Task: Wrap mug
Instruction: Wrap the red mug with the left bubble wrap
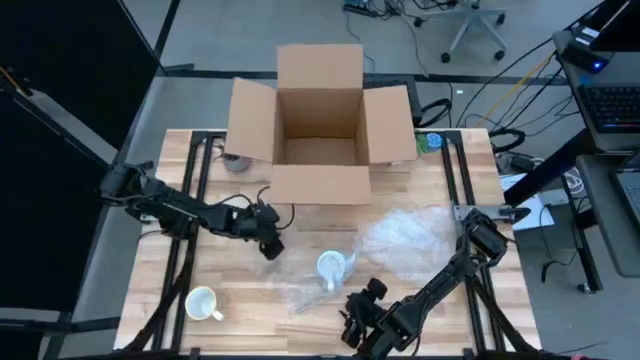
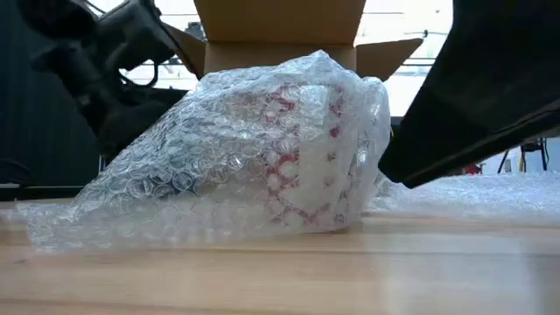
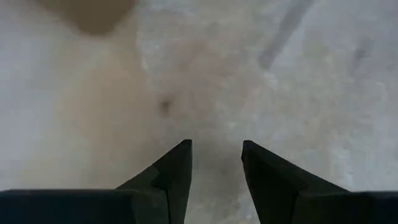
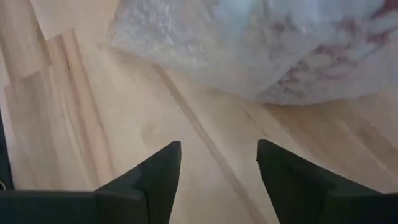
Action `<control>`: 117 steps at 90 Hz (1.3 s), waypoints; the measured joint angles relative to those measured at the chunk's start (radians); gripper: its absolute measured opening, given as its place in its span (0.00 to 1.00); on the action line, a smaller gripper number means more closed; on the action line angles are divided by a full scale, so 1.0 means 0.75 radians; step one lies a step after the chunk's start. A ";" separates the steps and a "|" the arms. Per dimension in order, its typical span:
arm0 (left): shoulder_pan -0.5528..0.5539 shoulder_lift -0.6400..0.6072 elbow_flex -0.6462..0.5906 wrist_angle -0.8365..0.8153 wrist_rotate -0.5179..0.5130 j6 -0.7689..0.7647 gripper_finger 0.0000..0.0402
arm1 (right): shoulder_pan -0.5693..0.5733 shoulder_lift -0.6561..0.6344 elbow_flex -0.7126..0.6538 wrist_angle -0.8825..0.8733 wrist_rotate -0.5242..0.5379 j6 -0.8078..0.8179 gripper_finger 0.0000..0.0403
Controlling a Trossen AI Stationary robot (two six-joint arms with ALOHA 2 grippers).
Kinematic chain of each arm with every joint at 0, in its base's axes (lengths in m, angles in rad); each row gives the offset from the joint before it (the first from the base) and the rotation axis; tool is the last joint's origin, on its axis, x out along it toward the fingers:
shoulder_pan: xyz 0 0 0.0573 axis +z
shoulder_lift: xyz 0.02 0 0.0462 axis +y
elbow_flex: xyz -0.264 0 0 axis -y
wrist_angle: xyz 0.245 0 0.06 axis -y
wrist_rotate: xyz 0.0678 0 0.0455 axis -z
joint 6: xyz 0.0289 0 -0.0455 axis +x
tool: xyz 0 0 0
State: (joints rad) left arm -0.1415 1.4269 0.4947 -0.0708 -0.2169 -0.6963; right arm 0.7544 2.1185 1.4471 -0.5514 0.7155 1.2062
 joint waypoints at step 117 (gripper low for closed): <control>-0.305 0.030 0.469 0.507 -0.079 0.453 0.00 | -0.131 0.001 0.000 -0.238 0.100 -0.306 0.49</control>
State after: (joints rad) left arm -0.3702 1.4491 0.8463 0.3098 -0.2759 -0.3566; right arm 0.6562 2.1189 1.4471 -0.7299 0.7906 0.9771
